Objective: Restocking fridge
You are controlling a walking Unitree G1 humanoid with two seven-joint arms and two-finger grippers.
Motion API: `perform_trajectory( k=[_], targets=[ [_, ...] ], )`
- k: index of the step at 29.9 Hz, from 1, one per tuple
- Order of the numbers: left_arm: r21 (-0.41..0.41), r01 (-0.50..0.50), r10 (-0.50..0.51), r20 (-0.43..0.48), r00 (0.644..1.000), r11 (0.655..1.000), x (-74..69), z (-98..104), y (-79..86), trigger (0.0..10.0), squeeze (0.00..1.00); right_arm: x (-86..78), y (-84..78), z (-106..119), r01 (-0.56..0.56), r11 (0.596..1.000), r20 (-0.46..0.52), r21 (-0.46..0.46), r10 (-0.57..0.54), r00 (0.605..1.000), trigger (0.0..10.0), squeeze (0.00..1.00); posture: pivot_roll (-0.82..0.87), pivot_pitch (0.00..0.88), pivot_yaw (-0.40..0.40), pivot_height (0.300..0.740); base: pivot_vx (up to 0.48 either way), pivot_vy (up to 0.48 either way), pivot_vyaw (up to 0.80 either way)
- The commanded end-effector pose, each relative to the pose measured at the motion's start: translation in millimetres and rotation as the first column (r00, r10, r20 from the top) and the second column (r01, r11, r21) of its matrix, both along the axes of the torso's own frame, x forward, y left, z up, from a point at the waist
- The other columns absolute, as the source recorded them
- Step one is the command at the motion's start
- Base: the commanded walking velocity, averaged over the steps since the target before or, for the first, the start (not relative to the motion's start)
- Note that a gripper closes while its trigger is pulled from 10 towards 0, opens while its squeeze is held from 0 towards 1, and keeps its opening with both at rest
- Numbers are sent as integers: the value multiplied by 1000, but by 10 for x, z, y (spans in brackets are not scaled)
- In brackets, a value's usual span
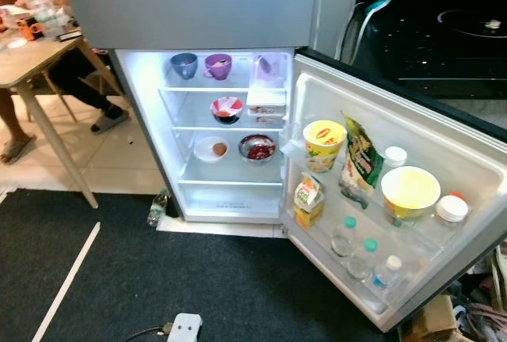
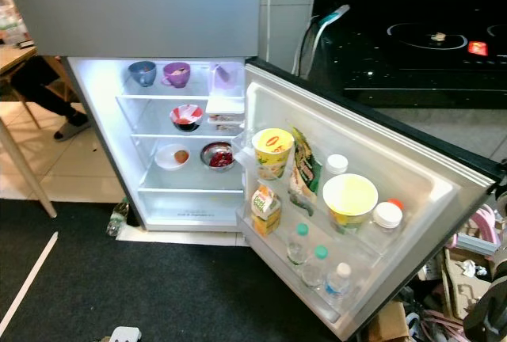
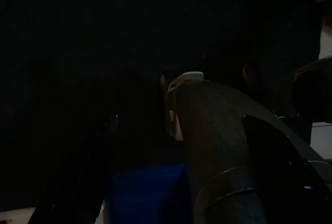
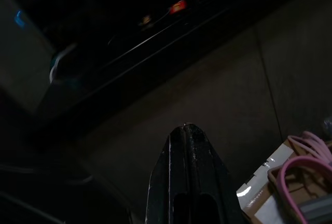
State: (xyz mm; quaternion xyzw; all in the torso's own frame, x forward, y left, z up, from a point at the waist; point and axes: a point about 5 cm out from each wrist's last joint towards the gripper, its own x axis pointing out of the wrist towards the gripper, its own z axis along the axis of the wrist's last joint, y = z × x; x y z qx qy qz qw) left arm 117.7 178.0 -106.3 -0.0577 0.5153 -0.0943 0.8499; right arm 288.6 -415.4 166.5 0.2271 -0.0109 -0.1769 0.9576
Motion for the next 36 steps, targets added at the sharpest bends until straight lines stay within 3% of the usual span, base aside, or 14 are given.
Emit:
perform_trajectory(
  k=[1,10,14,15,18,19,20,25,27,28,29,32,33,36],
  targets=[
    [11,-8,9,-24,1000,1000,-56,-13,56,10000,0,14,128,-190,-119,993,-110,-14,117,987,10000,0,-50,0,17,740,0,0,0],
    [9,-6,7,-20,1000,1000,-40,-10,47,10000,0,-44,166,-199,-322,946,-134,-37,314,940,10000,0,-56,0,15,740,0,0,0],
    [8,-6,7,-22,1000,1000,-35,-9,43,10000,0,-147,260,-247,-573,820,-133,-1,568,813,10000,0,-61,0,13,740,0,0,0],
    [6,-7,7,-24,1000,1000,-38,-11,35,10000,0,-186,283,-208,-646,762,-64,31,647,760,10000,0,-61,0,13,740,0,0,0],
    [5,-7,7,-24,1000,1000,-39,-12,32,10000,0,-200,291,-187,-672,739,-32,43,673,739,10000,0,-61,0,13,740,0,0,0],
    [3,-6,6,-26,1000,1000,-45,-15,24,10000,0,-226,303,-82,-735,676,79,43,732,677,10000,0,-61,0,13,740,0,0,0],
    [3,-6,6,-26,1000,1000,-45,-15,24,10000,0,-226,303,-82,-735,676,79,43,732,677,10000,0,-61,0,13,740,0,0,0],
    [-1,-5,5,-28,1000,1000,-52,-18,11,10000,0,-235,326,86,-800,600,235,15,775,586,10000,0,-61,0,13,740,0,0,0],
    [-2,-5,5,-28,1000,1000,-52,-18,9,10000,0,-236,343,95,-816,579,244,11,789,563,10000,0,-61,0,13,740,0,0,0],
    [-4,-5,5,-29,1000,1000,-52,-18,6,10000,0,-219,412,79,-851,525,241,10,825,511,10000,0,-74,0,7,740,0,0,0],
    [-4,-5,5,-29,1000,1000,-52,-18,6,10000,0,-219,412,79,-851,525,241,10,825,511,10000,0,-74,0,7,740,0,0,0],
    [-5,-3,3,-30,1000,1000,-51,-18,5,10000,0,-194,542,-11,-898,438,229,31,872,433,10000,0,-77,0,9,740,0,0,0],
    [-5,-3,3,-30,1000,1000,-51,-18,5,10000,0,-194,542,-11,-898,438,229,31,872,433,10000,0,-77,0,9,740,0,0,0],
    [-8,4,-5,-33,999,1000,-52,-18,2,10000,0,-129,911,-271,-961,257,188,103,944,272,10000,0,-80,0,8,740,0,0,0]
  ],
)
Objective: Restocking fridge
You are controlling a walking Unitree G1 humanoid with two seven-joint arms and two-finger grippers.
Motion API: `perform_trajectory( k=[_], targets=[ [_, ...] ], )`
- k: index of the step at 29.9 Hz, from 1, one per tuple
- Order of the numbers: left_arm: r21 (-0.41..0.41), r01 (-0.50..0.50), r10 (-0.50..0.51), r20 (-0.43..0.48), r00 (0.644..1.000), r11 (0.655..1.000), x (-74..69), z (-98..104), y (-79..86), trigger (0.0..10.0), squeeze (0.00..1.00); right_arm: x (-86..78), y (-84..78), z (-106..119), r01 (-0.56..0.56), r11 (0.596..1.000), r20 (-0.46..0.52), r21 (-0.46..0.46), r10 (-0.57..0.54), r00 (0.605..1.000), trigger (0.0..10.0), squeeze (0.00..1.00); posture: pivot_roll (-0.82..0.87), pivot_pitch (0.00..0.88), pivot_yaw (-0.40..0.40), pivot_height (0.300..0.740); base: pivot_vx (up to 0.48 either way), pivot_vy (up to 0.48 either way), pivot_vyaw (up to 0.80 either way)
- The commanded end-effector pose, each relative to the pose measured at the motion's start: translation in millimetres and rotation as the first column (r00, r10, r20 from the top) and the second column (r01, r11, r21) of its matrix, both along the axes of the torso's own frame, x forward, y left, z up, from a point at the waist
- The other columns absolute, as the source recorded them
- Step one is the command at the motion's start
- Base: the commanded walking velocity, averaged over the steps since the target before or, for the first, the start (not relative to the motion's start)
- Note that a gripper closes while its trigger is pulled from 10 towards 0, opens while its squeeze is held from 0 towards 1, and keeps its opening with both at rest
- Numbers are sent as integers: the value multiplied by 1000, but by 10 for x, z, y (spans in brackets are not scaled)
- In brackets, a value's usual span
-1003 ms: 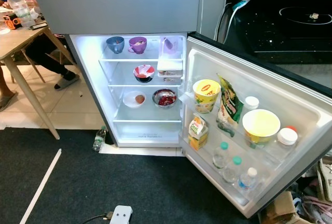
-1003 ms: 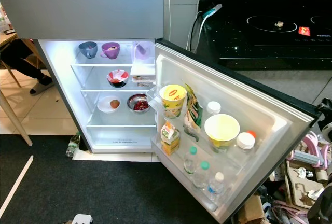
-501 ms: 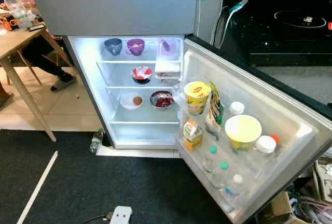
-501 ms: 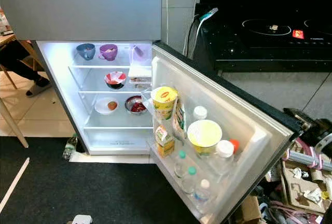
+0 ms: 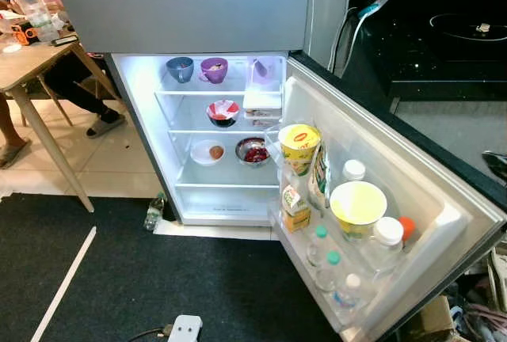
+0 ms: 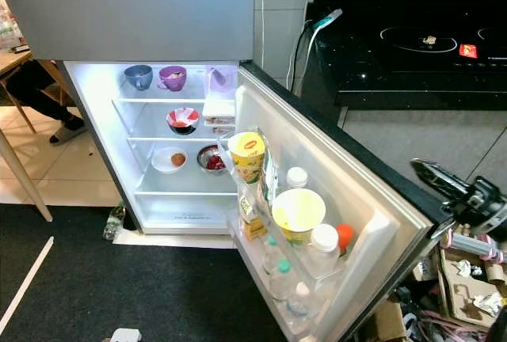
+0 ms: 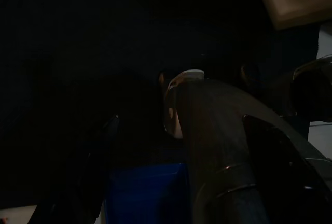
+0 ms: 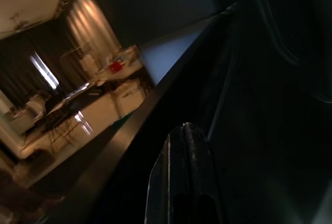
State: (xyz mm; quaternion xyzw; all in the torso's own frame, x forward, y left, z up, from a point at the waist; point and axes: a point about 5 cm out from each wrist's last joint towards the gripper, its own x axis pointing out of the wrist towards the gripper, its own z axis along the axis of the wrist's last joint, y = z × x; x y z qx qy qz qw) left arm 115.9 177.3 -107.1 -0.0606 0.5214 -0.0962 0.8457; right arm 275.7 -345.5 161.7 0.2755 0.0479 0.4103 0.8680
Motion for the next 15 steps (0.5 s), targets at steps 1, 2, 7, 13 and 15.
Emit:
perform_trajectory(
  k=[1,2,7,13,15],
  targets=[
    [-2,3,-3,-18,1000,1000,-34,-11,8,10000,0,0,212,-223,-111,994,-91,0,111,990,10000,0,-80,0,8,740,0,0,0],
    [-2,3,-3,-18,1000,1000,-34,-11,8,10000,0,0,212,-223,-111,994,-91,0,111,990,10000,0,-80,0,8,740,0,0,0],
    [-7,3,-3,-15,1000,1000,-24,-8,-3,10000,0,30,711,-458,-314,949,-155,19,313,937,10000,0,-71,0,2,740,0,0,0],
    [-10,6,-6,-16,1000,1000,-28,-10,-14,10000,0,-19,1045,-561,-437,898,-161,41,438,885,10000,0,-72,0,1,740,0,0,0],
    [-11,7,-8,-17,1000,1000,-33,-11,-15,10000,0,-13,1323,-638,-480,877,-138,28,479,867,10000,0,-72,0,0,740,0,0,0]
  ],
)
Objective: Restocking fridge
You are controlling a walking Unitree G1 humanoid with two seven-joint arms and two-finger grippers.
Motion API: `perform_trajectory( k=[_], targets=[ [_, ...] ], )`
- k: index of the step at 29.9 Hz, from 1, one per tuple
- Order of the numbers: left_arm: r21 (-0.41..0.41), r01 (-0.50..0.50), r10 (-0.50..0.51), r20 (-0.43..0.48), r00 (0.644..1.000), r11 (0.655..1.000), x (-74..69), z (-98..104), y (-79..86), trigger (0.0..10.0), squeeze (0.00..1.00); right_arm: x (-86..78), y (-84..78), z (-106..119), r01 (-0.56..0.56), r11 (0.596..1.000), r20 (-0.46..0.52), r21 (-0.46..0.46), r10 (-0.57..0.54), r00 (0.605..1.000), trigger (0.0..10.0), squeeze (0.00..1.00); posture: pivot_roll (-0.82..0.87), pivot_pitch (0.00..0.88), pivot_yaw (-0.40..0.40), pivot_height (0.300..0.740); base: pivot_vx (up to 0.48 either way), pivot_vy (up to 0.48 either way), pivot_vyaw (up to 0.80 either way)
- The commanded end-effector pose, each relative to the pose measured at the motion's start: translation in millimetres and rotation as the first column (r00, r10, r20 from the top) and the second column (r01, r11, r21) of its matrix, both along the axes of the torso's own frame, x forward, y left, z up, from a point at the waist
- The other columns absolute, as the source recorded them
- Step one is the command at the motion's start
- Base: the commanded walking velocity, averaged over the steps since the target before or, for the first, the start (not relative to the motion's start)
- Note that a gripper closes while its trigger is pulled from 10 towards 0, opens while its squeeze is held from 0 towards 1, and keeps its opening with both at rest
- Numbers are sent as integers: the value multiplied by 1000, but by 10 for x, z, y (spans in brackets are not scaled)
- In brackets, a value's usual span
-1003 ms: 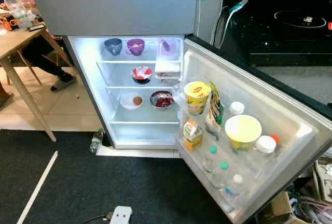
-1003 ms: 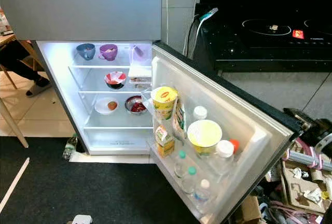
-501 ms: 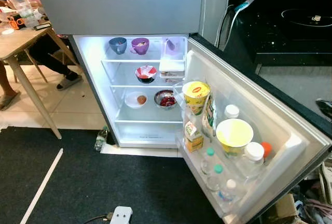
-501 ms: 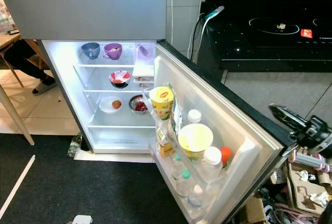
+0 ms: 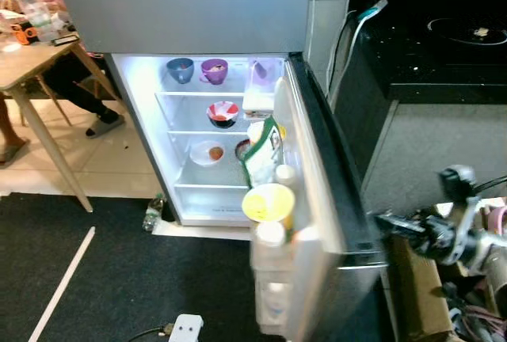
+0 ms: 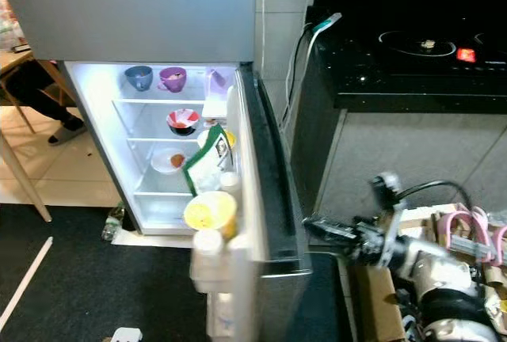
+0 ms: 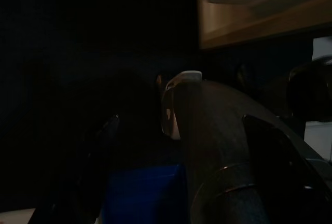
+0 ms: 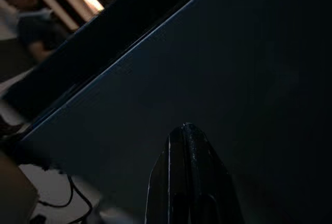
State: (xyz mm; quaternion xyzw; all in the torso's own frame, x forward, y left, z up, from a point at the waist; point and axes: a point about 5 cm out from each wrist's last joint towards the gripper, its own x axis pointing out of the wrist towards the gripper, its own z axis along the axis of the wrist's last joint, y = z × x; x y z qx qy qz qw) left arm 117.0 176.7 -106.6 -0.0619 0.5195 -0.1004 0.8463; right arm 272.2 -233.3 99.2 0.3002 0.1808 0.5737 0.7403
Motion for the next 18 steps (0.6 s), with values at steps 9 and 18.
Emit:
perform_trajectory(
  k=[9,18],
  targets=[
    [-6,2,-3,-17,1000,1000,-30,-11,-5,10000,0,392,1013,187,138,989,210,42,-144,967,10000,0,-70,0,7,740,0,0,0],
    [2,8,-8,-20,1000,1000,-29,-9,16,10000,0,743,1830,484,356,935,323,5,-338,884,10000,0,-70,0,15,740,0,0,0]
  ],
)
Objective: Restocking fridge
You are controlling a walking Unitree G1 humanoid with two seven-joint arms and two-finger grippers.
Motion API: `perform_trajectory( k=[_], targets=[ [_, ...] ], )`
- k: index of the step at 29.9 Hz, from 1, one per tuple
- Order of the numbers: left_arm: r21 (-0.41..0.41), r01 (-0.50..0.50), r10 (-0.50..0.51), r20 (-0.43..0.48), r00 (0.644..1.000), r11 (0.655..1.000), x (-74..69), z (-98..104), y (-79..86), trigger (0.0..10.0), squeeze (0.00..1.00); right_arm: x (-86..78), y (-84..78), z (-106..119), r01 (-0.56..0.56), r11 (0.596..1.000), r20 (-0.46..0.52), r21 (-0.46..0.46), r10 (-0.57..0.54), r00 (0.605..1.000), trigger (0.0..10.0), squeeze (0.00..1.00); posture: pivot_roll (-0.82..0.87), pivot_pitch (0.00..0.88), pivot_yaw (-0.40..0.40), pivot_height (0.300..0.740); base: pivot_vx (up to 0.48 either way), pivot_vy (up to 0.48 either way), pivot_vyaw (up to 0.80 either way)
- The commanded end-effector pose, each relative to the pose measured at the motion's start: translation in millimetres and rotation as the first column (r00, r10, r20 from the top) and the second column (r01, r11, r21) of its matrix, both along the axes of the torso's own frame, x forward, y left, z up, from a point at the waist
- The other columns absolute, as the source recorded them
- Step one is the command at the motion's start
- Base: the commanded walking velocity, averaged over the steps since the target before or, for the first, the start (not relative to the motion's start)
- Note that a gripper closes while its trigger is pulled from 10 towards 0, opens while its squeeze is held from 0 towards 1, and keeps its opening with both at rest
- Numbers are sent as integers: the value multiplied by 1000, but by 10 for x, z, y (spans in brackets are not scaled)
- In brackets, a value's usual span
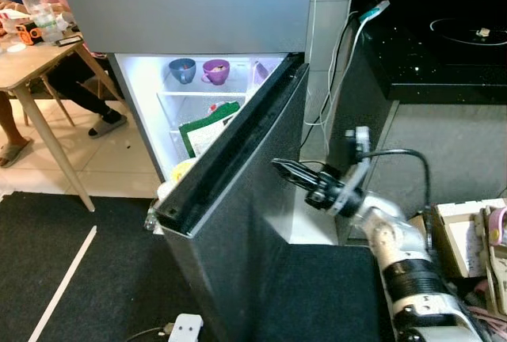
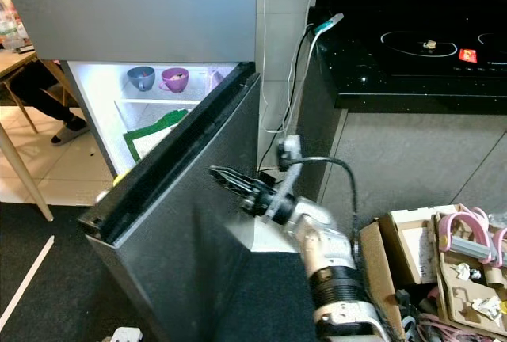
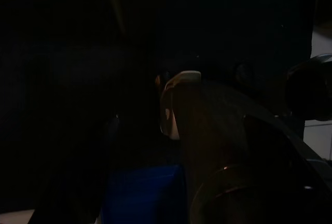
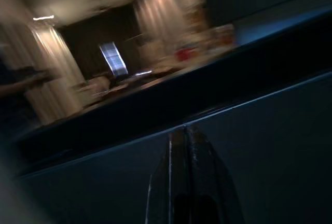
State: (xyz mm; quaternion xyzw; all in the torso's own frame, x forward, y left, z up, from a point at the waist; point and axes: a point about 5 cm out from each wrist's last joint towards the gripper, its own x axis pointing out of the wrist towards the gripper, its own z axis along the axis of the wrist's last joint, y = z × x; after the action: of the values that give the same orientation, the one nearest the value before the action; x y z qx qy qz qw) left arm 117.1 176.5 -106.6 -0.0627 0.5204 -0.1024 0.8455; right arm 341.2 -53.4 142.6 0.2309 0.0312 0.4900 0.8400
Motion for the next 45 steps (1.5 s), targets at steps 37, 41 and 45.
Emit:
perform_trajectory(
  k=[37,41,45],
  targets=[
    [189,274,-321,299,899,943,855,366,-191,10000,0,-1373,-1985,-2030,299,299,-195,-906,-924,330,10000,0,-59,0,17,740,0,0,-168],
    [329,275,-382,328,864,903,1006,453,-113,10000,0,-1545,-2034,-2109,248,282,-200,-927,-929,311,10000,0,-58,0,16,740,0,0,0],
    [428,195,-364,357,860,882,1133,544,53,10000,0,-1624,-2067,-2137,231,274,-200,-933,-933,298,10000,0,-60,0,16,740,0,0,0]
  ],
)
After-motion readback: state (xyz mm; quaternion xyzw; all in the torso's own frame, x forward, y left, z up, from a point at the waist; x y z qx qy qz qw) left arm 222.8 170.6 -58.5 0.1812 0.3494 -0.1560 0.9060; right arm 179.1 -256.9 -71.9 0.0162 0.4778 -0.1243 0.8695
